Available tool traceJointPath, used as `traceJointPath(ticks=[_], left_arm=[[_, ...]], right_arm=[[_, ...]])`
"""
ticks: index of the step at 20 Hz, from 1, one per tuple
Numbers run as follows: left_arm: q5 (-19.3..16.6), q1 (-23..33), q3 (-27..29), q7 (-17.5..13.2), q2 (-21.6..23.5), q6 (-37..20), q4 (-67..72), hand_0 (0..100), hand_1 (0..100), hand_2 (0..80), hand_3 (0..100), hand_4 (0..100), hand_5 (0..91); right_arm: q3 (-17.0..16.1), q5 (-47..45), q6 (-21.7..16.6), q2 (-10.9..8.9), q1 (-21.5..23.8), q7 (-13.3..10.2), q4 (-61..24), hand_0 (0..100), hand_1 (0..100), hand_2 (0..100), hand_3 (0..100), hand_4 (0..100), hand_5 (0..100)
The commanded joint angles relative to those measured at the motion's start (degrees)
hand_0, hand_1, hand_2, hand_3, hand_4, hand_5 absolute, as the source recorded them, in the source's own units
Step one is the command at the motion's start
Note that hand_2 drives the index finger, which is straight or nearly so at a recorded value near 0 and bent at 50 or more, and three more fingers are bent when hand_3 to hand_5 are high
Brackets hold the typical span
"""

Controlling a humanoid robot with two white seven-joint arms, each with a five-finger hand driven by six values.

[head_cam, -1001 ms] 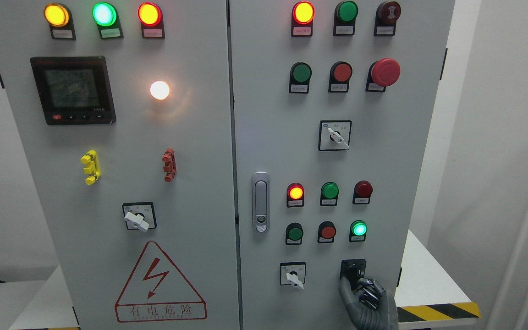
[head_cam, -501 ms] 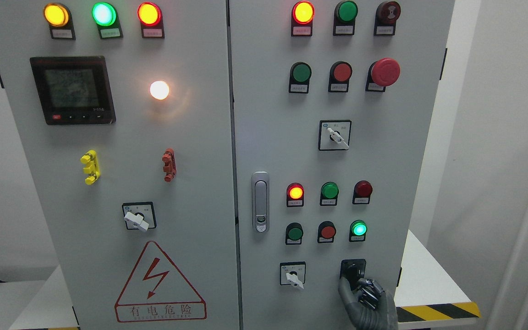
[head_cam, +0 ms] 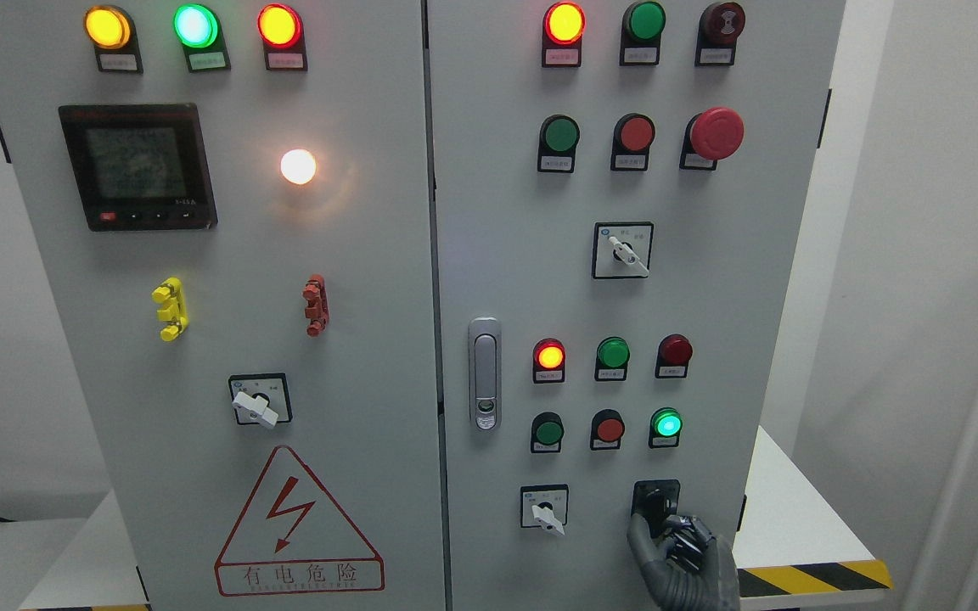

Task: Trip black knob to open circuit
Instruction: 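Hold the right hand on the turned black knob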

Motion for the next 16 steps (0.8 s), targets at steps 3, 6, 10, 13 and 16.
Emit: traceJointPath(ticks=[3,6,10,13,16], left_arm=[[-1.76,0.0,0.0,-0.04,-0.05,0.02,-0.02,12,39,0.0,0,0,0.0],[-1.76,0.0,0.0,-0.04,-0.05,0.02,-0.02,12,39,0.0,0,0,0.0],[-1.76,0.0,0.0,-0.04,0.04,0.02,-0.02,12,39,0.0,0,0,0.0],[-1.76,0.0,0.0,-0.04,0.03,0.02,-0.02,12,39,0.0,0,0,0.0],[-1.76,0.0,0.0,-0.04,0.04,0.02,-0.02,12,39,0.0,0,0,0.0]], right_arm=[[-0.32,5.18,-3.53,0.04,0.09,3.65,0.05,47,87,60,95,87,94],[-0.49,5.27,-3.45,0.04,0.17,3.57,0.05,47,87,60,95,87,94],[-0.5,5.27,-3.45,0.04,0.17,3.39,0.14,47,87,60,95,87,94],[-0.58,5.27,-3.45,0.04,0.17,3.3,0.22,47,86,60,95,86,94],[-0.58,5.35,-3.45,0.04,0.17,3.22,0.23,47,86,60,94,86,94]])
